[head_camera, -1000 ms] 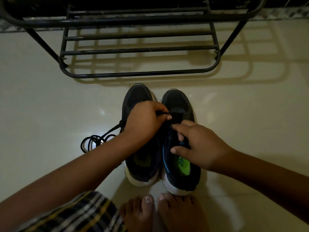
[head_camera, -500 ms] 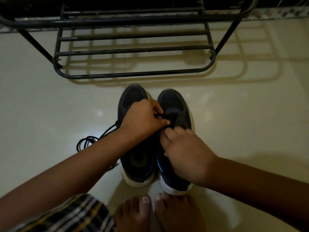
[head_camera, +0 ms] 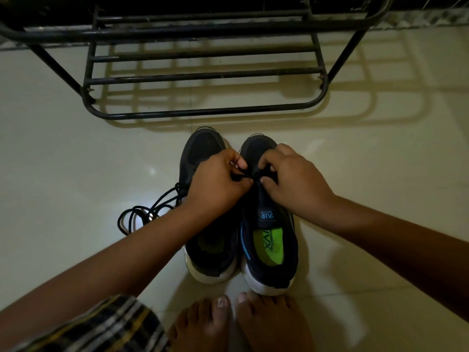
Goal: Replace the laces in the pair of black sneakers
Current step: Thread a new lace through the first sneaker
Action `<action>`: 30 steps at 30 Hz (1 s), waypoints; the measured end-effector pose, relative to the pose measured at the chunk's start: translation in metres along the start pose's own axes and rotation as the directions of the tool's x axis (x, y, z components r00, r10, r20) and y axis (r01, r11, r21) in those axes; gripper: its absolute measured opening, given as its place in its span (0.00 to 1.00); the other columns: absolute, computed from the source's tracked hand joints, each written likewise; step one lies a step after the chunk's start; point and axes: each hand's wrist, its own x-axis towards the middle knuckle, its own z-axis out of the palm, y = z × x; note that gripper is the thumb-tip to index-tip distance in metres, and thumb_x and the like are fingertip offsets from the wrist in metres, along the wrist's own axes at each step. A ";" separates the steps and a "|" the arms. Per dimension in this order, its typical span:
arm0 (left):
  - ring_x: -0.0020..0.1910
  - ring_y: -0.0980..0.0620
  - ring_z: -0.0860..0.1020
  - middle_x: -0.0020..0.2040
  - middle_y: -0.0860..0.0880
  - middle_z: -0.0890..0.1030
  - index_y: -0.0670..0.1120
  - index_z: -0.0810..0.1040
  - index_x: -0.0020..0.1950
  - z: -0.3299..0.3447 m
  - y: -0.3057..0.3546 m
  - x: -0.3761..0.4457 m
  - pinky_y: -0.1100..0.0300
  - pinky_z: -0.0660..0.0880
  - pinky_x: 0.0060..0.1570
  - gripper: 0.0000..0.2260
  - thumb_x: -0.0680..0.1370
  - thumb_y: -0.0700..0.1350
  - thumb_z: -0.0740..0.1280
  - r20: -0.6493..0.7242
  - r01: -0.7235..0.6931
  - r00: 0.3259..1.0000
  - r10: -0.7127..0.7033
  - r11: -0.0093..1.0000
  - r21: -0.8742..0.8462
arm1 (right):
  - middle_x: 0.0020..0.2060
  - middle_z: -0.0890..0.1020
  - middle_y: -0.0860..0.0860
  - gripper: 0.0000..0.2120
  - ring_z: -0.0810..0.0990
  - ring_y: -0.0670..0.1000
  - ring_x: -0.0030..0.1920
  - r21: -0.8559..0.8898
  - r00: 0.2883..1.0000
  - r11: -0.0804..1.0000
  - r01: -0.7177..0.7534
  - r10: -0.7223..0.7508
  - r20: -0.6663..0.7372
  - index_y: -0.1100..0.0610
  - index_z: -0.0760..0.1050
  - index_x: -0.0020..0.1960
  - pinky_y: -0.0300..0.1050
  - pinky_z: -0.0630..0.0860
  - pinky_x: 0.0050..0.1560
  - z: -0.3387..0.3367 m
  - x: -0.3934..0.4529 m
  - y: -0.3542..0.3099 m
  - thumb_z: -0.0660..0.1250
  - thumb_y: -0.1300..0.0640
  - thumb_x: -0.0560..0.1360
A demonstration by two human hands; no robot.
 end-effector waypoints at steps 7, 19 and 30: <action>0.39 0.62 0.79 0.38 0.54 0.82 0.52 0.74 0.41 0.005 -0.005 -0.002 0.68 0.73 0.39 0.10 0.69 0.41 0.73 -0.043 -0.029 0.999 0.028 0.999 -0.019 | 0.50 0.73 0.51 0.04 0.77 0.56 0.46 -0.054 1.000 0.998 0.016 -0.017 -0.013 0.54 0.75 0.48 0.48 0.75 0.44 0.007 0.002 -0.003 0.67 0.56 0.74; 0.34 0.64 0.75 0.43 0.55 0.80 0.51 0.74 0.50 0.010 -0.009 -0.004 0.63 0.75 0.44 0.10 0.71 0.45 0.71 -0.019 -0.004 1.000 0.003 0.999 -0.044 | 0.55 0.69 0.57 0.11 0.76 0.61 0.44 -0.252 0.983 0.957 0.146 -0.113 0.141 0.62 0.71 0.56 0.50 0.70 0.37 0.005 0.005 -0.004 0.58 0.56 0.79; 0.47 0.61 0.78 0.36 0.66 0.76 0.56 0.80 0.43 0.004 -0.003 -0.007 0.49 0.63 0.64 0.04 0.74 0.47 0.70 -0.030 -0.108 0.993 0.115 0.979 0.175 | 0.45 0.71 0.53 0.05 0.73 0.55 0.46 -0.187 1.000 0.982 0.028 -0.030 -0.008 0.59 0.74 0.47 0.46 0.68 0.41 -0.042 0.007 0.036 0.61 0.58 0.76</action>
